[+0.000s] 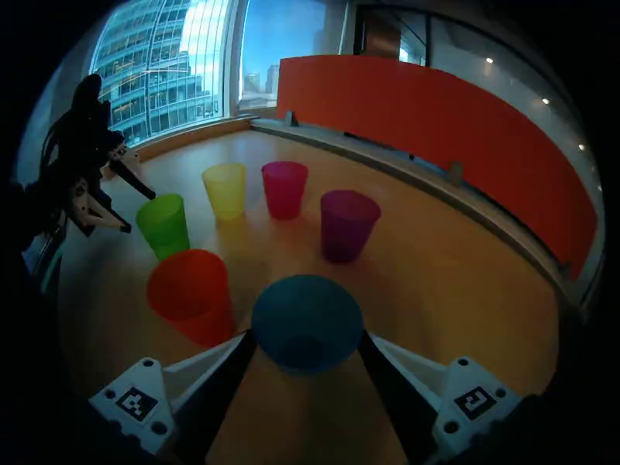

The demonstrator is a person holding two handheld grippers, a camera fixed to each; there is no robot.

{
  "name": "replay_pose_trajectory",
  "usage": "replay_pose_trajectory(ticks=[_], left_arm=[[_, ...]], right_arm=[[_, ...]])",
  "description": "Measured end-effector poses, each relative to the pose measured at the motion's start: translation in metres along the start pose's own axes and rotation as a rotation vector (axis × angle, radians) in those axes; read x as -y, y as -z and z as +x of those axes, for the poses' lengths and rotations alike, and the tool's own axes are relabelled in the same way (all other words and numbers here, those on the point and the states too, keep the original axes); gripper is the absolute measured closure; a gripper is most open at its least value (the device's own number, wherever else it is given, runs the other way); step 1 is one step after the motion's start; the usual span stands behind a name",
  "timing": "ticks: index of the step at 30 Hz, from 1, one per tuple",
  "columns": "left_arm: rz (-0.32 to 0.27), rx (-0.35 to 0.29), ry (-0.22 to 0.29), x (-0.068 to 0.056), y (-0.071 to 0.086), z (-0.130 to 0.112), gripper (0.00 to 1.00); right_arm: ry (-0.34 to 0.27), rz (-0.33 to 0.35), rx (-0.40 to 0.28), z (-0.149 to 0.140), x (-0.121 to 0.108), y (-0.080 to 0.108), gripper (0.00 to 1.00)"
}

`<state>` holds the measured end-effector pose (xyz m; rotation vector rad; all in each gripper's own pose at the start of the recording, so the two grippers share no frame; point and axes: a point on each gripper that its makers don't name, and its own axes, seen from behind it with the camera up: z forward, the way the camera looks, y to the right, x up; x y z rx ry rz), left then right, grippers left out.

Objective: Pour water

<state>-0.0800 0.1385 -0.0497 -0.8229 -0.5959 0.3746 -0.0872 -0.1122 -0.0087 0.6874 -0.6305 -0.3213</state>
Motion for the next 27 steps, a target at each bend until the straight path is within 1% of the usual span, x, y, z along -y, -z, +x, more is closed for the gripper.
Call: replay_pose_trajectory(ticks=[14, 23, 27], left_arm=[[0.058, -0.049, 0.045, 0.009, 0.016, 0.006, 0.16], [0.11, -0.09, 0.07, 0.015, 0.025, 0.012, 0.16], [0.144, -0.127, 0.092, 0.021, 0.031, 0.019, 0.16]], right_arm=[[-0.02, -0.037, -0.033, -0.006, -0.004, 0.032, 0.0], [-0.051, -0.065, -0.083, -0.001, -0.002, 0.05, 0.0], [-0.079, -0.085, -0.122, 0.005, -0.003, 0.058, 0.0]])
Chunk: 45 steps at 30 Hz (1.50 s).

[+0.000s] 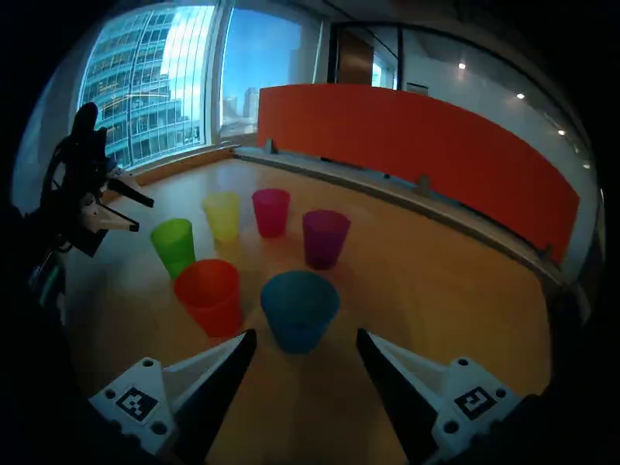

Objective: Pour water

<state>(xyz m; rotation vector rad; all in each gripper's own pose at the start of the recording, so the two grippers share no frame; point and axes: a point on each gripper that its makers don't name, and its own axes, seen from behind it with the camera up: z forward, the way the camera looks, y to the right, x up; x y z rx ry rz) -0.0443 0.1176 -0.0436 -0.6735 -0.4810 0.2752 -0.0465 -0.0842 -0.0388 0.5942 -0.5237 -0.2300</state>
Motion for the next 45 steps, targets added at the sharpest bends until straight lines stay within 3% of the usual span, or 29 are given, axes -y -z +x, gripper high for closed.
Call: replay_pose_trajectory(ticks=[9, 23, 32, 38, 45], left_arm=[[0.114, -0.1, 0.059, 0.024, 0.01, 0.023, 0.16], [0.295, -0.257, 0.068, 0.051, 0.035, 0.061, 0.16], [0.373, -0.328, 0.103, 0.059, 0.041, 0.075, 0.16], [0.459, -0.367, 0.143, 0.071, 0.047, 0.078, 0.16], [0.513, -0.424, 0.179, 0.074, 0.055, 0.086, 0.16]], right_arm=[[-0.047, -0.063, -0.091, 0.023, -0.009, 0.013, 0.0], [-0.089, -0.197, -0.245, 0.059, -0.033, 0.028, 0.0], [-0.097, -0.318, -0.35, 0.078, -0.056, 0.042, 0.0], [-0.106, -0.4, -0.405, 0.086, -0.07, 0.05, 0.0], [-0.125, -0.504, -0.47, 0.092, -0.084, 0.058, 0.0]])
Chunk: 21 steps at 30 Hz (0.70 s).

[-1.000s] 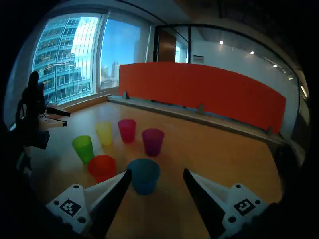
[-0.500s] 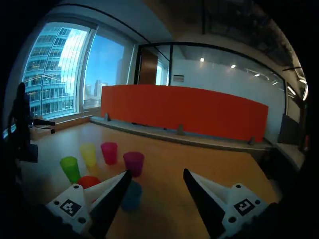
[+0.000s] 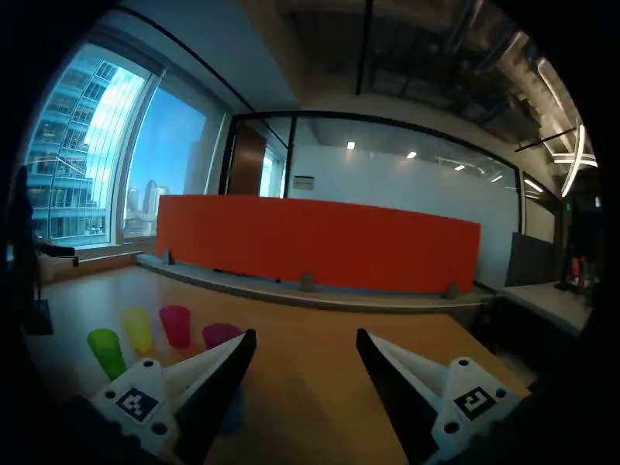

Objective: Pour water

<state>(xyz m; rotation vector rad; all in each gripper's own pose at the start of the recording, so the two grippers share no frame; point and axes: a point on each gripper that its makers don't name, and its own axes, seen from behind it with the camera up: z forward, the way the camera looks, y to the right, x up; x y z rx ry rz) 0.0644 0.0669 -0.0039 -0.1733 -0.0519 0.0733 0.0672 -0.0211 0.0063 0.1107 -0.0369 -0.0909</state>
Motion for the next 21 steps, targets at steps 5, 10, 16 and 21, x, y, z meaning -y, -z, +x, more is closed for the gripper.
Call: replay_pose_trajectory(ticks=[5, 10, 16, 21], left_arm=[[0.032, -0.021, 0.014, 0.005, 0.001, 0.005, 0.16], [0.039, -0.034, 0.026, 0.007, 0.003, 0.009, 0.16], [0.048, -0.046, 0.026, 0.008, 0.004, 0.011, 0.16], [0.084, -0.066, 0.009, 0.014, 0.007, 0.013, 0.16]], right_arm=[[-0.023, -0.053, -0.036, 0.008, -0.007, 0.003, 0.0], [-0.039, -0.093, -0.064, 0.017, -0.013, 0.011, 0.0], [-0.041, -0.116, -0.078, 0.018, -0.014, 0.017, 0.0], [-0.036, -0.129, -0.068, 0.014, -0.015, 0.019, 0.0]])
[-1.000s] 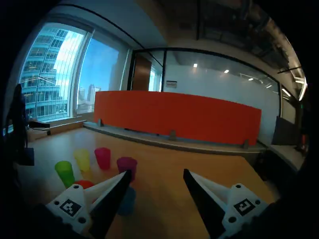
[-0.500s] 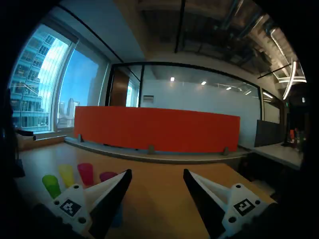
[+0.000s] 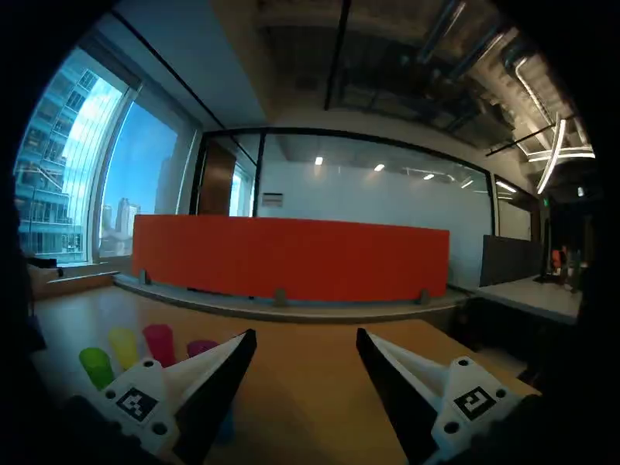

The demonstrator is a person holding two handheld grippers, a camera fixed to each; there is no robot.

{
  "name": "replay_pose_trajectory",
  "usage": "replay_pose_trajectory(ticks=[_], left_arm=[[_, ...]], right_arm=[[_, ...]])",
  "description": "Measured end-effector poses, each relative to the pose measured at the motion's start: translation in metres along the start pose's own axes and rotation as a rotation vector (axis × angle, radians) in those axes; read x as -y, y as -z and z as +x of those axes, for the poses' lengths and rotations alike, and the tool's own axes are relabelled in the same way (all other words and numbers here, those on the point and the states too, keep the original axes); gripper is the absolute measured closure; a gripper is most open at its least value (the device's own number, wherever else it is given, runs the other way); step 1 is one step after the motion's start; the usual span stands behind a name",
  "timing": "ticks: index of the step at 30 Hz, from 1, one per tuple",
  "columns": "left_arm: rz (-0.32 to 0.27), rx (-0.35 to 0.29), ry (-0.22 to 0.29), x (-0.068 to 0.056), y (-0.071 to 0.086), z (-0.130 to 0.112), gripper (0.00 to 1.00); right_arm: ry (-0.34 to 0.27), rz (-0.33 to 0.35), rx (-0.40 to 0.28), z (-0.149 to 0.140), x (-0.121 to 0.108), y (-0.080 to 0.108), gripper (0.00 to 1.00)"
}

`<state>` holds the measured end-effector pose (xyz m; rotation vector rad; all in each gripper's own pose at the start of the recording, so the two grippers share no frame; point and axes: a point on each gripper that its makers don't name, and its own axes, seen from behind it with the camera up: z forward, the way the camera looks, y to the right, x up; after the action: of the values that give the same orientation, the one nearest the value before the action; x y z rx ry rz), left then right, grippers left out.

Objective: Pour water

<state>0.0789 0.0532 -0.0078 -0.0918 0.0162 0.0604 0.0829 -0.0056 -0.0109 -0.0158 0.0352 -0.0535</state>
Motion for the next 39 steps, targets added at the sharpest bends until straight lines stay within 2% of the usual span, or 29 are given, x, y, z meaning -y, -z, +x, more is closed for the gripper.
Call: replay_pose_trajectory(ticks=[12, 20, 27, 39], left_arm=[[0.046, -0.038, 0.011, 0.008, 0.005, -0.004, 0.16], [0.047, -0.047, 0.017, 0.005, 0.01, -0.019, 0.16], [0.055, -0.042, 0.0, 0.009, 0.01, -0.035, 0.16], [0.052, -0.029, 0.031, 0.017, 0.01, -0.062, 0.16]], right_arm=[[0.027, -0.015, -0.004, 0.001, -0.003, 0.003, 0.0], [0.014, -0.02, 0.017, -0.008, -0.007, 0.005, 0.0], [0.005, -0.023, 0.016, -0.008, -0.005, 0.009, 0.0], [-0.016, -0.025, 0.013, -0.003, 0.002, 0.008, 0.0]])
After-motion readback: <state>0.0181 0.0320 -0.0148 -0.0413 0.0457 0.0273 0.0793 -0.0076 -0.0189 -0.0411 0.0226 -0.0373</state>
